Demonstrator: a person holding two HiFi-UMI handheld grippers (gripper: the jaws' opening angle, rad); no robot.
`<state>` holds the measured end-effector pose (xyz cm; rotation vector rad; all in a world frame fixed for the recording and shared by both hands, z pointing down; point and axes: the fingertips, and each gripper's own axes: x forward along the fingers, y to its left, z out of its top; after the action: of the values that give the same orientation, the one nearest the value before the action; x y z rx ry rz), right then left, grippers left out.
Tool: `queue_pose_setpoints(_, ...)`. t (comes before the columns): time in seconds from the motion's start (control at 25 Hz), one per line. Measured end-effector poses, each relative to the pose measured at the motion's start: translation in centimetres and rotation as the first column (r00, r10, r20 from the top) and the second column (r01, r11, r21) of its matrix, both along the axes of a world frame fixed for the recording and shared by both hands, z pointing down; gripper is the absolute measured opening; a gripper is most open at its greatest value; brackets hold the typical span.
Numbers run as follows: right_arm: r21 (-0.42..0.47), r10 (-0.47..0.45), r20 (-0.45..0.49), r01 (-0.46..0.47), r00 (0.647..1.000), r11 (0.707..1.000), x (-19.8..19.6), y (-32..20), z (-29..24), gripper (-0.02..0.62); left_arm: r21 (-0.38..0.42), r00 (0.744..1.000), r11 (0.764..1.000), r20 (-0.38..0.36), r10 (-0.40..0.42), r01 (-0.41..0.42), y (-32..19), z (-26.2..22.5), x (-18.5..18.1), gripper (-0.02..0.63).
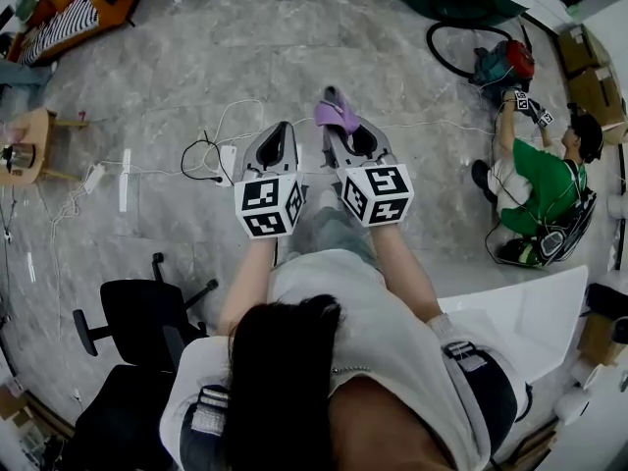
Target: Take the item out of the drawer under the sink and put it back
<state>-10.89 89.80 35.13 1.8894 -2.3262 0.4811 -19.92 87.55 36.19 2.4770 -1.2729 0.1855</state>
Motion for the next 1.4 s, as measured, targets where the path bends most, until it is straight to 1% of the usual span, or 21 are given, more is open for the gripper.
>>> queue_pose_setpoints(0.36, -0.007, -0.020, 0.001, 0.020, 1.000, 1.000, 6.7, -7.0, -0.5, 0.130, -0.001, 1.000, 1.000, 0.010, -0.018, 0.018, -6.7, -0.5, 6.6, 0.005)
queue_pose_setpoints(0.56, -0.015, -0.035, 0.005, 0.035, 0.999, 0.999, 8.8, -9.7, -0.2, 0.129, 0.000, 0.999, 0.999, 0.013, -0.041, 0.041, -9.5, -0.6, 8.5, 0.005)
queue_pose_setpoints(0.92, -0.027, -0.040, 0.036, 0.041, 0.999, 0.999, 10.6, -12.7, 0.6, 0.129, -0.008, 0.999, 0.999, 0.024, -0.043, 0.043, -12.4, -0.1, 10.3, 0.005)
queue_pose_setpoints(1.08, -0.035, -0.042, 0.032, 0.043, 0.999, 0.998, 10.9, -13.9, 1.1, 0.129, -0.008, 0.999, 0.999, 0.027, -0.043, 0.044, -13.7, 0.3, 10.7, 0.005)
queue_pose_setpoints(1.4, -0.034, -0.018, 0.029, 0.019, 0.999, 0.999, 11.6, -18.4, 1.9, 0.129, -0.006, 0.999, 0.999, 0.024, -0.034, 0.034, -18.3, 1.3, 11.1, 0.005)
